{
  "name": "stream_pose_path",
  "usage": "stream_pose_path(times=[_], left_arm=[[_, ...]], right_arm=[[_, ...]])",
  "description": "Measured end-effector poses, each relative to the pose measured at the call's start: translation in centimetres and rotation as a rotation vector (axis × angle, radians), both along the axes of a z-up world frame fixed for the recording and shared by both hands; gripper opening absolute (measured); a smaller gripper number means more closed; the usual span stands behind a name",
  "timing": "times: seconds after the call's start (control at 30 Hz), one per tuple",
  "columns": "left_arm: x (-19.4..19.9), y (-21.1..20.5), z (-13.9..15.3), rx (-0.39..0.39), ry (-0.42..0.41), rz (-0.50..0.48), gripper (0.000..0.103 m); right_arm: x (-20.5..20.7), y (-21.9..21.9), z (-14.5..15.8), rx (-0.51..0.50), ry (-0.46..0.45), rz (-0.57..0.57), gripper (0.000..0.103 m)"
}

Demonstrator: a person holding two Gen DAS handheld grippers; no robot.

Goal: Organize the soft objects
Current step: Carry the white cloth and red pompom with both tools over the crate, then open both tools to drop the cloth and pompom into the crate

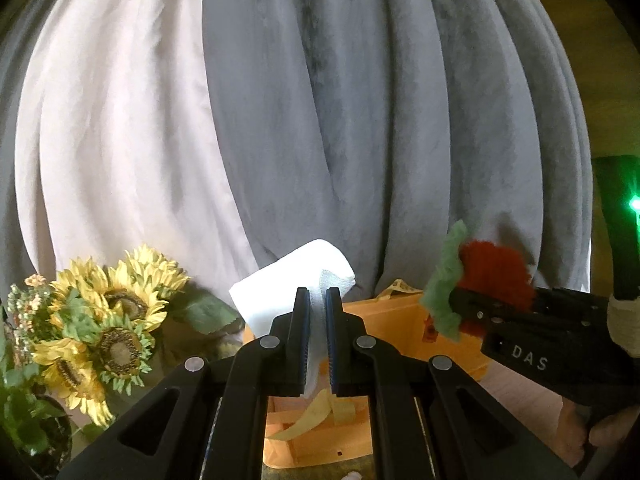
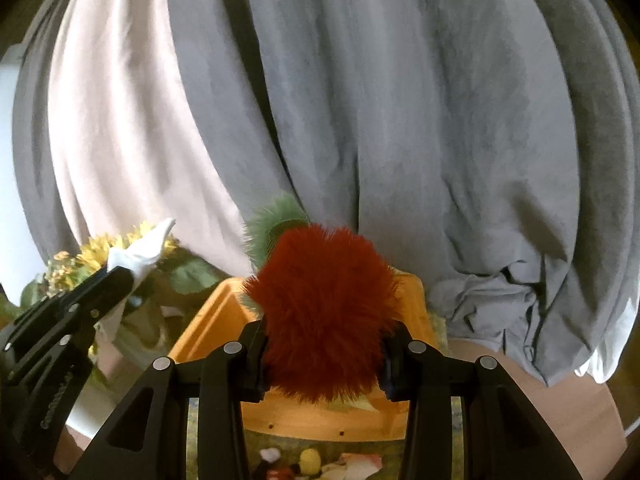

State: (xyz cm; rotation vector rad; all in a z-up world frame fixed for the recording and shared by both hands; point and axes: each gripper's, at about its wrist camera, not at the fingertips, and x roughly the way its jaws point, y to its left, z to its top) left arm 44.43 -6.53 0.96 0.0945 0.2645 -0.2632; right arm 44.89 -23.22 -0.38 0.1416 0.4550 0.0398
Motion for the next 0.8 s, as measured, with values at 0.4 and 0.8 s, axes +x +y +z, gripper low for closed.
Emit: stream_pose_path(times=[0.4, 0.8], left_arm=[[5.4, -2.0, -2.3, 0.065, 0.115, -0.026, 0.009], [10.2, -2.7, -6.7, 0.102, 0.308, -0.063, 0.011]], right_arm=[[6.0, -0.7, -1.8, 0.001, 0.119, 0.016, 0.041], [10.1, -1.0, -6.5, 0.009, 0.332, 0.042, 0.042]])
